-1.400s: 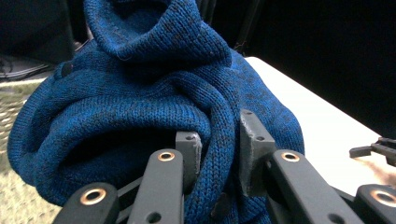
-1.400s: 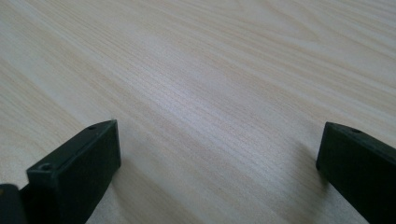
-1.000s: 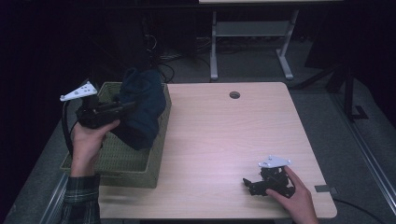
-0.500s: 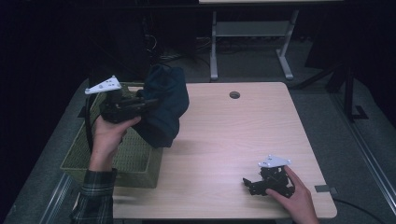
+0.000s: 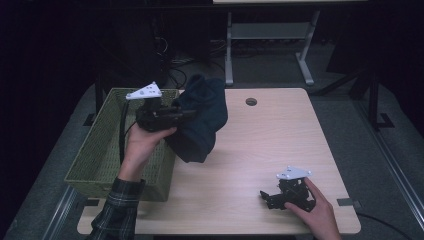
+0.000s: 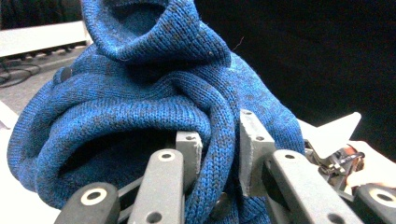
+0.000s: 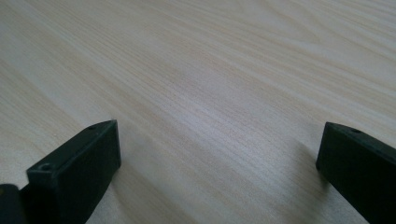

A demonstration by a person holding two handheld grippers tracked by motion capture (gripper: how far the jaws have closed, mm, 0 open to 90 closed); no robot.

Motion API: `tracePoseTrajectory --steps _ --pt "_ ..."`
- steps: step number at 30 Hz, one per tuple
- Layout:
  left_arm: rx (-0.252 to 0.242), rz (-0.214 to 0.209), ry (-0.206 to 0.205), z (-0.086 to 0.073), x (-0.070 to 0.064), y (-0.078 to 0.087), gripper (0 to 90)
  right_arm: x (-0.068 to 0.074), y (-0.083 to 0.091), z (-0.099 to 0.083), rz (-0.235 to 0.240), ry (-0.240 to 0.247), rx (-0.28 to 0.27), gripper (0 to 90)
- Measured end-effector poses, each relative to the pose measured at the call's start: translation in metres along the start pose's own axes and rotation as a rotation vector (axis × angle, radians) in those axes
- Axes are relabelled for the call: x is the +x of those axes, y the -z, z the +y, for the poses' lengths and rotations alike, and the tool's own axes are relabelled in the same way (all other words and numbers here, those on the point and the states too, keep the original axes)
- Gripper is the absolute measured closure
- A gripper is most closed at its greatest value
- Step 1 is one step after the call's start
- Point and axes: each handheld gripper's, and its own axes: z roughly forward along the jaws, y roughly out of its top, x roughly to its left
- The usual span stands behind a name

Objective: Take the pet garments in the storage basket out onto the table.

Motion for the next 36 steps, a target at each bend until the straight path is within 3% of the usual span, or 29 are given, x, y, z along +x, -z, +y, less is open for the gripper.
tracePoseTrajectory --steps 9,18,27,36 --pt "0.027 -0.034 -0.003 -0.002 -0.011 -0.032 73.1 0.0 0.0 0.0 0.0 0.0 0.0 0.0" --pt "0.084 -0.054 0.0 -0.01 -0.019 -0.07 73.0 0.0 0.0 0.0 0.0 0.0 -0.001 0.0" --pt "0.165 -0.064 -0.013 -0.023 -0.028 -0.115 72.9 0.0 0.0 0.0 0.001 -0.001 -0.003 0.0" --pt "0.259 -0.077 -0.013 -0.046 -0.032 -0.168 72.7 0.0 0.0 0.0 0.0 -0.003 0.0 0.0"
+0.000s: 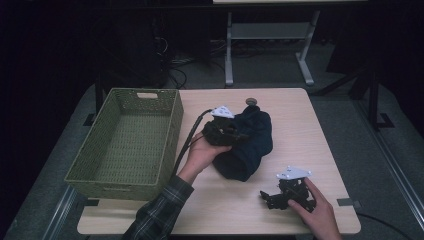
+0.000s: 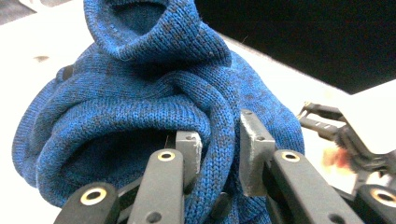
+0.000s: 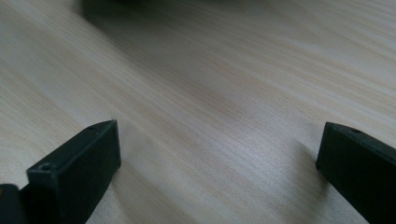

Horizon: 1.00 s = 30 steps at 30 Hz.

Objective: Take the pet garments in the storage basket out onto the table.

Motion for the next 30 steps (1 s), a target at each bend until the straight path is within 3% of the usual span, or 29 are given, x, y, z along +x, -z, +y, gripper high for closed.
tracePoseTrajectory --steps 9,15,23,26,30 --pt "0.091 0.006 -0.007 -0.013 0.002 -0.048 70.8 0.0 0.0 0.0 0.001 -0.003 0.001 0.0" --pt "0.133 0.012 -0.019 -0.02 0.002 -0.068 67.6 0.0 0.0 0.0 0.0 0.005 -0.002 0.0" --pt "0.122 0.044 -0.03 -0.018 0.0 -0.066 34.6 0.0 0.0 0.0 -0.001 0.004 -0.002 0.0" --pt "0.127 0.069 -0.064 -0.017 -0.003 -0.06 25.3 0.0 0.0 0.0 0.0 0.003 -0.002 0.0" --pt "0.096 0.068 -0.048 -0.016 -0.005 -0.05 17.3 0.0 0.0 0.0 0.0 0.003 -0.002 0.0"
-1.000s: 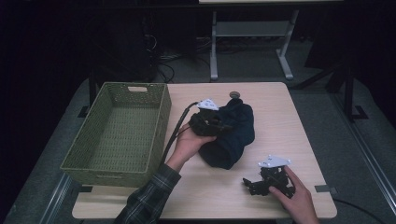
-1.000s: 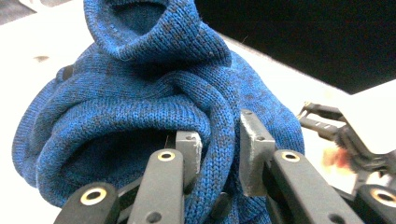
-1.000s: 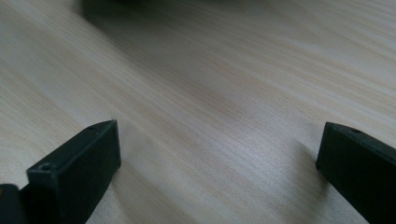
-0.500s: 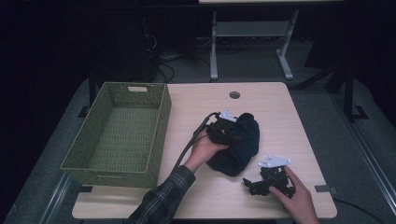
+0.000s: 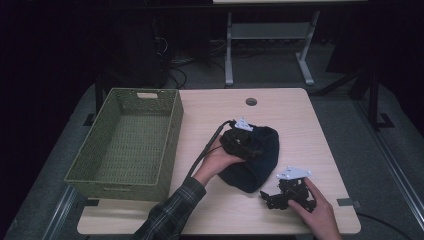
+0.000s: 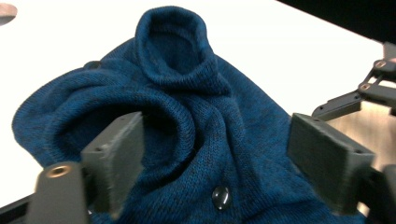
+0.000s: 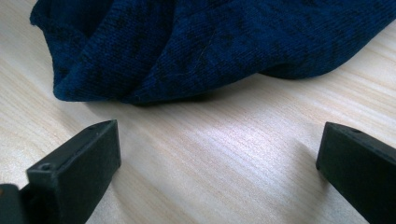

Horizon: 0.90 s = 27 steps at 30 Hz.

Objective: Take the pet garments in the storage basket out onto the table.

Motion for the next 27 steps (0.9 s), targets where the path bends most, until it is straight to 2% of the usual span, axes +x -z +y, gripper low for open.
tracePoseTrajectory --steps 3,10,15,27 --pt "-0.01 0.01 -0.018 0.0 -0.001 0.012 13.8 0.0 0.0 0.0 0.001 -0.005 0.003 0.0" --pt "-0.045 0.024 -0.011 -0.006 -0.003 0.032 12.9 0.0 0.0 0.0 0.001 -0.004 0.003 0.0" --pt "-0.055 0.036 -0.01 -0.018 -0.002 0.046 12.7 0.0 0.0 0.0 0.001 -0.004 0.003 0.0" --pt "-0.086 0.074 0.03 -0.048 -0.008 0.072 12.7 0.0 0.0 0.0 0.001 -0.003 0.003 0.0"
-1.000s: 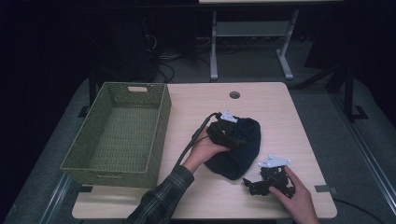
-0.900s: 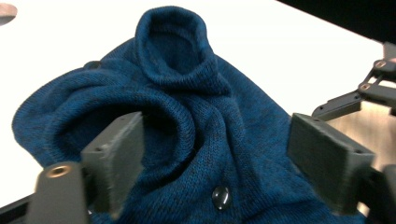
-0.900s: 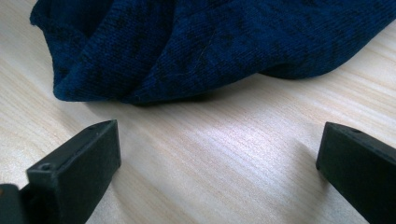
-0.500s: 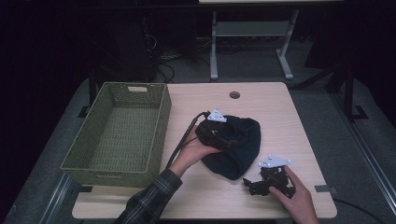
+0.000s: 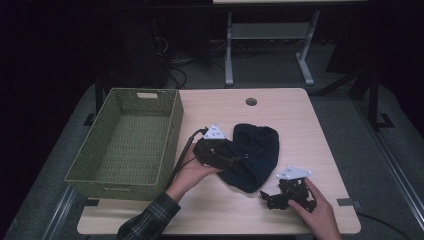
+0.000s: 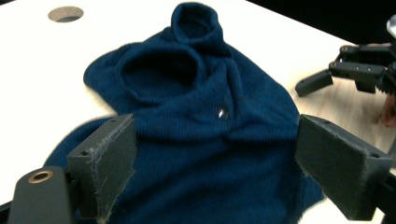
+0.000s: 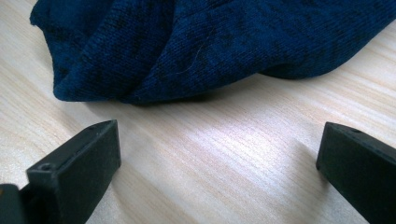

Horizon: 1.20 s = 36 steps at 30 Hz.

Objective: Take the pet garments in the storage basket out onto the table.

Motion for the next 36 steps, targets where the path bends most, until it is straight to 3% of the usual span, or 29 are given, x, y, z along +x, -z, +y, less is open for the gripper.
tracePoseTrajectory --steps 8,15,26,36 --pt "-0.019 0.029 0.012 -0.018 -0.005 0.016 12.6 0.0 0.0 0.0 0.0 0.001 -0.001 0.0" --pt "0.007 0.035 0.014 -0.037 -0.012 0.02 12.6 0.0 0.0 0.0 0.0 0.0 0.001 0.0" --pt "0.041 0.06 0.003 -0.066 -0.026 0.011 12.6 0.0 0.0 0.0 0.0 0.0 0.002 0.0" --pt "0.095 0.09 0.002 -0.087 -0.03 0.004 12.6 0.0 0.0 0.0 0.0 0.001 0.001 0.0"
